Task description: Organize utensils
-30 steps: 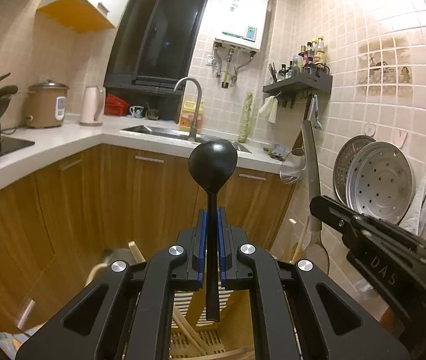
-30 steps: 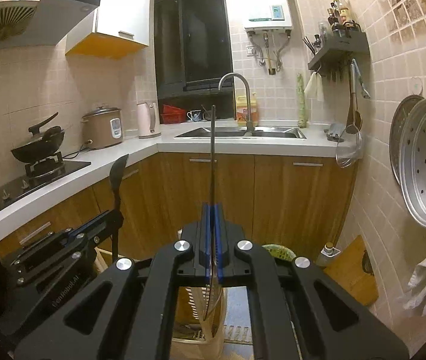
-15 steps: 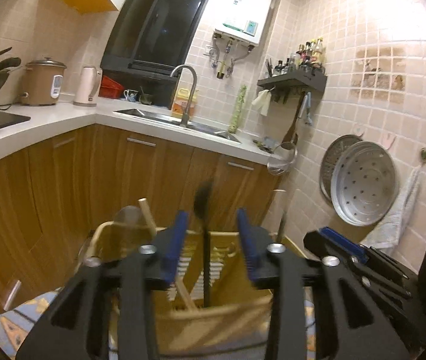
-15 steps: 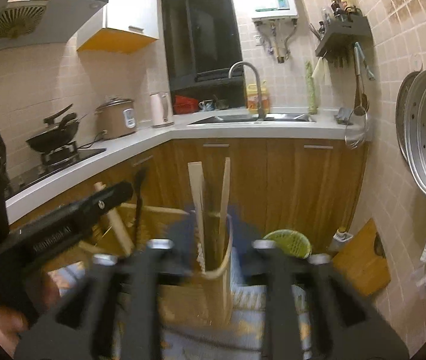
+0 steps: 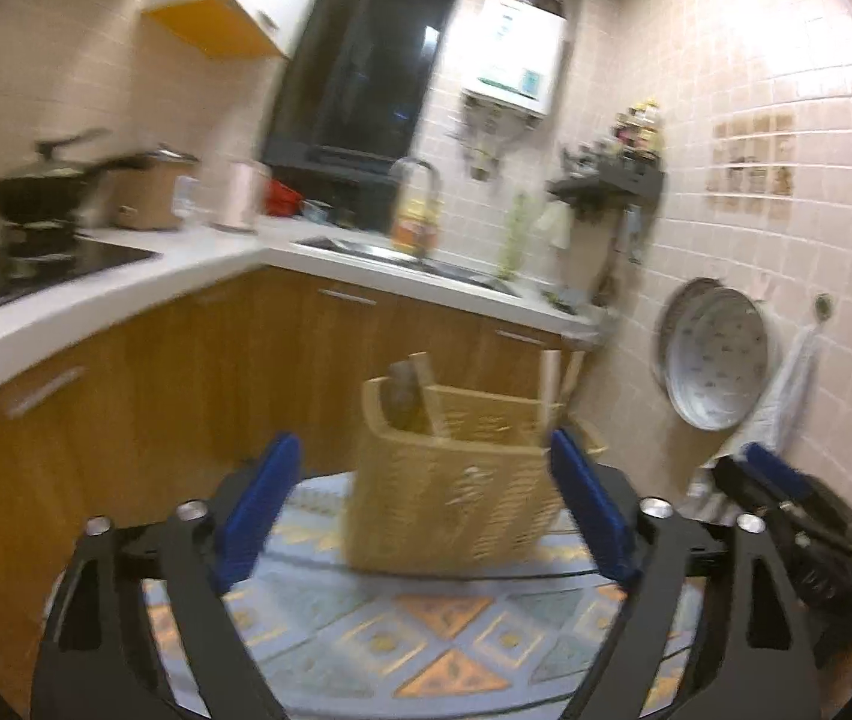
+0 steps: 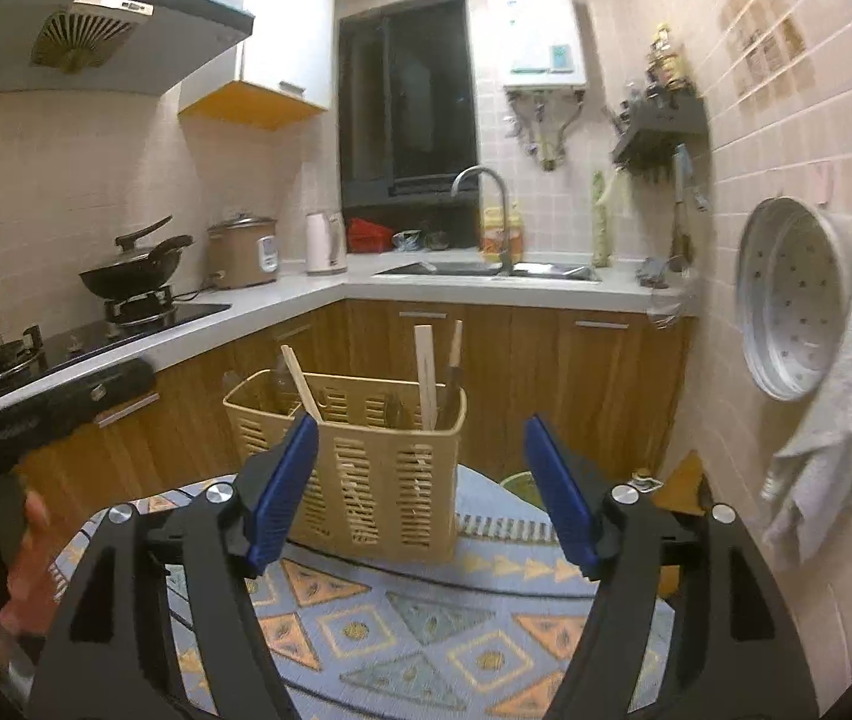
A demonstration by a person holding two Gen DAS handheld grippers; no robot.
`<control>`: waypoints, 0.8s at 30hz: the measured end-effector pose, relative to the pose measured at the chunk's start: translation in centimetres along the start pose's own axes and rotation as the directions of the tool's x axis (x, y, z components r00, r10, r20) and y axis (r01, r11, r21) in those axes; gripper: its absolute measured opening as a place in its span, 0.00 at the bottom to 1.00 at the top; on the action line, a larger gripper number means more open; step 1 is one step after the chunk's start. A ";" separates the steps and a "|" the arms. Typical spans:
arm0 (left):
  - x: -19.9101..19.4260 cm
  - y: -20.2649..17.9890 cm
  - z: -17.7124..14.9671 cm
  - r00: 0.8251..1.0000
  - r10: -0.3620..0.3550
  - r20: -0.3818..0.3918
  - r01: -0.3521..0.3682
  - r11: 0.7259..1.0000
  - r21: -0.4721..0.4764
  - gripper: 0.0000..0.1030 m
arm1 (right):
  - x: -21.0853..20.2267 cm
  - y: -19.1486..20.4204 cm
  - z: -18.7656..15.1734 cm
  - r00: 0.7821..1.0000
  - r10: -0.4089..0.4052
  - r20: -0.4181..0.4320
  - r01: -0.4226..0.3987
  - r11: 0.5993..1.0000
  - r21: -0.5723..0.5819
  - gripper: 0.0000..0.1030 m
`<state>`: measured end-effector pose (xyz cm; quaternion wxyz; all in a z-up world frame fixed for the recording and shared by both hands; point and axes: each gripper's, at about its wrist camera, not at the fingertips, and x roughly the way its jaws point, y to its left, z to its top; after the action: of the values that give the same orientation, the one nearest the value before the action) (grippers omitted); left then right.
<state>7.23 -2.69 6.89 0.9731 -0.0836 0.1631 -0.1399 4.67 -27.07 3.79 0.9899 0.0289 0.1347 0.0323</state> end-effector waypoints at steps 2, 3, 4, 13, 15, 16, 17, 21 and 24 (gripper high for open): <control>-1.4 -0.2 -1.5 0.996 0.083 0.025 -0.083 0.996 0.013 0.92 | -1.0 0.4 -1.0 1.000 -0.008 0.001 0.008 1.000 0.023 0.69; -2.1 -0.3 -2.3 0.993 0.108 0.036 -0.109 0.994 0.024 0.92 | -1.3 0.5 -1.6 1.000 -0.006 -0.001 0.006 0.999 0.042 0.75; -2.6 -0.5 -3.2 0.988 0.146 0.046 -0.148 0.988 0.039 0.92 | -1.7 0.6 -2.1 1.000 -0.014 0.003 0.014 0.998 0.054 0.80; -3.8 -1.4 -6.2 0.945 0.291 0.146 -0.308 0.944 0.115 0.92 | -2.9 0.7 -5.6 0.972 -0.199 0.123 0.194 0.980 0.045 0.93; -3.3 -1.0 -6.4 0.950 0.287 0.125 -0.299 0.950 0.094 0.92 | -2.8 1.2 -5.9 0.968 -0.210 0.138 0.210 0.978 0.014 0.93; -2.7 -0.9 -6.6 0.954 0.283 0.096 -0.291 0.953 0.083 0.92 | -2.7 1.5 -6.1 0.967 -0.215 0.140 0.218 0.976 -0.005 0.93; -2.4 -0.8 -6.8 0.955 0.286 0.075 -0.292 0.953 0.081 0.92 | -2.5 1.8 -6.4 0.969 -0.209 0.132 0.214 0.977 -0.025 0.93; -2.0 -0.9 -7.3 0.948 0.309 0.069 -0.316 0.942 0.117 0.92 | -2.1 2.3 -7.0 0.977 -0.180 0.115 0.186 0.982 -0.038 0.93; -2.0 -1.3 -7.3 0.945 0.318 0.078 -0.326 0.935 0.143 0.93 | -2.3 2.7 -7.1 0.975 -0.178 0.134 0.186 0.981 -0.050 0.93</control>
<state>2.59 -4.22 0.91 0.9904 0.0158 0.1370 0.0114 0.38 -24.21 -2.22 0.9958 -0.0123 0.0718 -0.0561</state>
